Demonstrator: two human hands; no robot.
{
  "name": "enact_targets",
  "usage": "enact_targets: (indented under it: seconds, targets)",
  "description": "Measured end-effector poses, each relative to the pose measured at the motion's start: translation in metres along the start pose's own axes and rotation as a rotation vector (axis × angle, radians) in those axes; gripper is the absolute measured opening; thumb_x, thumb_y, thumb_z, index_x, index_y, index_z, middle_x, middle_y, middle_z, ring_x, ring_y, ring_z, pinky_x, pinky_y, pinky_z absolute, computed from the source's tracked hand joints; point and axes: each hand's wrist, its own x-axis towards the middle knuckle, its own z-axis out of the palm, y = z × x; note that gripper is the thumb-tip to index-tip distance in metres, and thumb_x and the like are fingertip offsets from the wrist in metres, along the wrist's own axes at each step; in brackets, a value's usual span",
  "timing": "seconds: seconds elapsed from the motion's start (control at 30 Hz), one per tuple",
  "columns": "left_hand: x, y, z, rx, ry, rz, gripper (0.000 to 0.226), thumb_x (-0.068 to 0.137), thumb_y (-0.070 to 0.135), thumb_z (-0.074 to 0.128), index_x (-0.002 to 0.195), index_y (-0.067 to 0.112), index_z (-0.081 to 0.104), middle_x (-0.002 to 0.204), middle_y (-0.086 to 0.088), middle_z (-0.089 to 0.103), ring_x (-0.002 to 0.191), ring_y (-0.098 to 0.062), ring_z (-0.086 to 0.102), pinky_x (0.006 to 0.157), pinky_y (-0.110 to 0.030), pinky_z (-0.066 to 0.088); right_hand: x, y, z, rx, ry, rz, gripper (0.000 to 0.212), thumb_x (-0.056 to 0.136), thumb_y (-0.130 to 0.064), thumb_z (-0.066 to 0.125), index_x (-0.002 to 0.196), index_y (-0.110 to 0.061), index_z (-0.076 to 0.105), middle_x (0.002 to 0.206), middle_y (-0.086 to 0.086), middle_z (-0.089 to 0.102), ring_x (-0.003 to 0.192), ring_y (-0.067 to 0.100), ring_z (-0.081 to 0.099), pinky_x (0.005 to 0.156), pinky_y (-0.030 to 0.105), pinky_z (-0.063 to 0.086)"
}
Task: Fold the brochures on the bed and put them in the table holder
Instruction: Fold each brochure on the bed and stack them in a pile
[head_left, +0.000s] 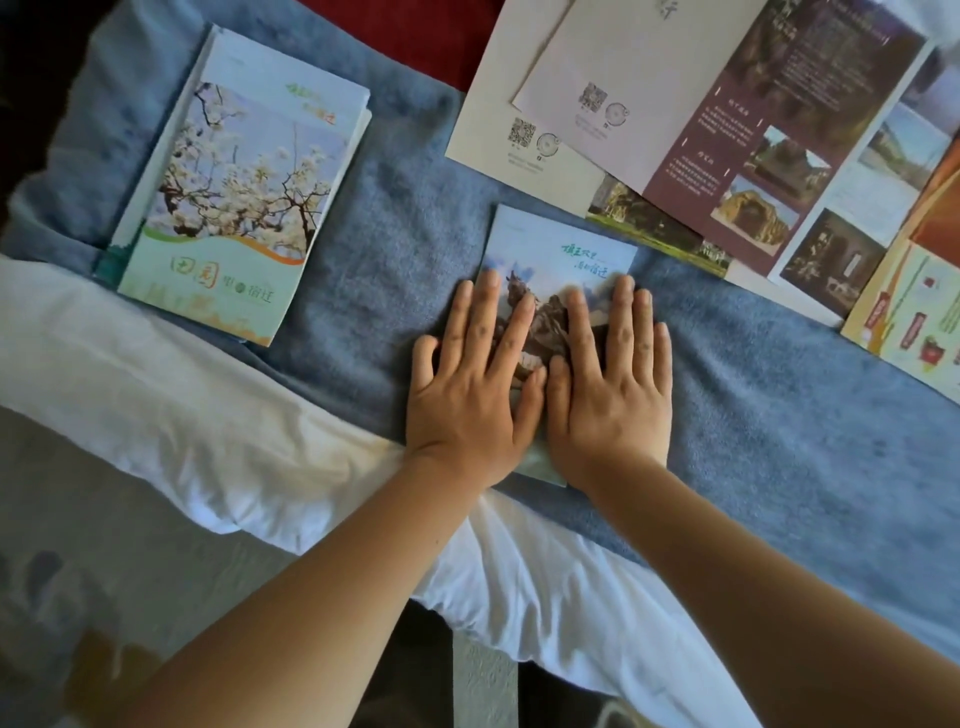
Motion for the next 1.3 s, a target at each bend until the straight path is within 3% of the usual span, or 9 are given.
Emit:
enact_targets:
  seconds: [0.17, 0.33, 0.43, 0.57, 0.73, 0.8, 0.87, 0.97, 1.3]
  targets:
    - [0.003, -0.002, 0.001, -0.017, 0.034, 0.009, 0.064, 0.102, 0.053, 0.034, 0.162, 0.031, 0.026, 0.172, -0.005, 0.010, 0.159, -0.022, 0.011, 0.107, -0.048, 0.027, 0.003, -0.002, 0.000, -0.015, 0.003, 0.006, 0.063, 0.105, -0.044, 0.022, 0.165, -0.030, 0.006, 0.171, 0.013, -0.006, 0.159, 0.029, -0.007, 0.128, 0.047, 0.000]
    - [0.000, -0.007, -0.009, -0.203, 0.153, 0.048, 0.055, 0.100, 0.041, 0.051, 0.153, 0.026, 0.048, 0.167, -0.009, 0.030, 0.149, -0.028, 0.037, 0.104, -0.046, 0.033, -0.005, -0.009, -0.006, 0.052, 0.044, 0.044, 0.060, 0.106, -0.043, 0.024, 0.164, -0.034, 0.011, 0.170, 0.017, 0.000, 0.158, 0.032, -0.003, 0.128, 0.047, 0.000]
    - [-0.005, -0.018, -0.015, -0.513, 0.236, 0.075, 0.045, 0.093, 0.012, 0.063, 0.138, 0.008, 0.063, 0.156, -0.016, 0.046, 0.144, -0.034, 0.044, 0.110, -0.047, 0.042, -0.011, -0.024, -0.013, 0.238, 0.078, 0.150, 0.059, 0.101, -0.036, 0.033, 0.159, -0.035, 0.027, 0.159, 0.016, 0.020, 0.149, 0.032, 0.016, 0.122, 0.046, 0.013]
    - [-0.006, -0.028, -0.043, -0.746, 0.279, -0.028, 0.055, 0.088, -0.008, 0.063, 0.142, 0.000, 0.057, 0.141, -0.016, 0.061, 0.132, -0.026, 0.058, 0.110, -0.035, 0.046, -0.011, -0.053, -0.018, 0.533, 0.182, 0.207, 0.054, 0.096, -0.014, 0.048, 0.149, -0.021, 0.045, 0.145, 0.014, 0.029, 0.130, 0.026, 0.034, 0.115, 0.049, 0.035]
    - [0.021, -0.085, -0.091, -0.688, 0.401, 0.051, 0.056, 0.088, -0.018, 0.055, 0.141, -0.001, 0.058, 0.135, -0.016, 0.065, 0.122, -0.024, 0.062, 0.108, -0.018, 0.043, 0.008, -0.109, -0.028, 0.630, 0.162, 0.116, 0.056, 0.097, -0.007, 0.060, 0.149, -0.022, 0.045, 0.158, 0.010, 0.016, 0.107, -0.009, 0.035, 0.098, 0.018, 0.038]
    - [0.034, -0.121, -0.107, -0.599, 0.388, 0.061, 0.059, 0.085, -0.020, 0.055, 0.141, -0.001, 0.059, 0.135, -0.016, 0.064, 0.122, -0.023, 0.060, 0.109, -0.013, 0.039, 0.020, -0.138, -0.029, 0.620, 0.105, 0.017, 0.063, 0.095, -0.009, 0.065, 0.151, -0.025, 0.043, 0.160, 0.009, 0.012, 0.115, -0.020, 0.033, 0.093, 0.005, 0.035]
    - [0.047, -0.154, -0.117, -0.471, 0.299, 0.055, 0.061, 0.085, -0.020, 0.056, 0.143, 0.002, 0.057, 0.141, -0.015, 0.060, 0.127, -0.029, 0.058, 0.111, -0.029, 0.046, 0.035, -0.165, -0.030, 0.597, 0.016, -0.029, 0.067, 0.094, -0.009, 0.067, 0.152, -0.031, 0.043, 0.162, 0.006, 0.009, 0.126, -0.006, 0.038, 0.094, 0.000, 0.029]
    - [0.064, -0.206, -0.130, -0.300, 0.164, 0.058, 0.065, 0.086, -0.020, 0.059, 0.146, 0.005, 0.054, 0.153, -0.012, 0.049, 0.137, -0.034, 0.051, 0.108, -0.049, 0.050, 0.057, -0.206, -0.030, 0.570, -0.051, -0.074, 0.065, 0.093, -0.006, 0.068, 0.150, -0.030, 0.049, 0.162, 0.007, 0.012, 0.130, 0.021, 0.046, 0.101, 0.015, 0.032]
    - [0.077, -0.259, -0.118, -0.240, 0.055, 0.064, 0.060, 0.092, -0.008, 0.061, 0.147, 0.014, 0.053, 0.165, -0.003, 0.029, 0.153, -0.024, 0.029, 0.106, -0.041, 0.049, 0.075, -0.243, -0.016, 0.536, 0.018, -0.106, 0.053, 0.091, -0.011, 0.071, 0.142, -0.014, 0.059, 0.157, 0.010, 0.026, 0.135, 0.023, 0.043, 0.110, 0.020, 0.028]
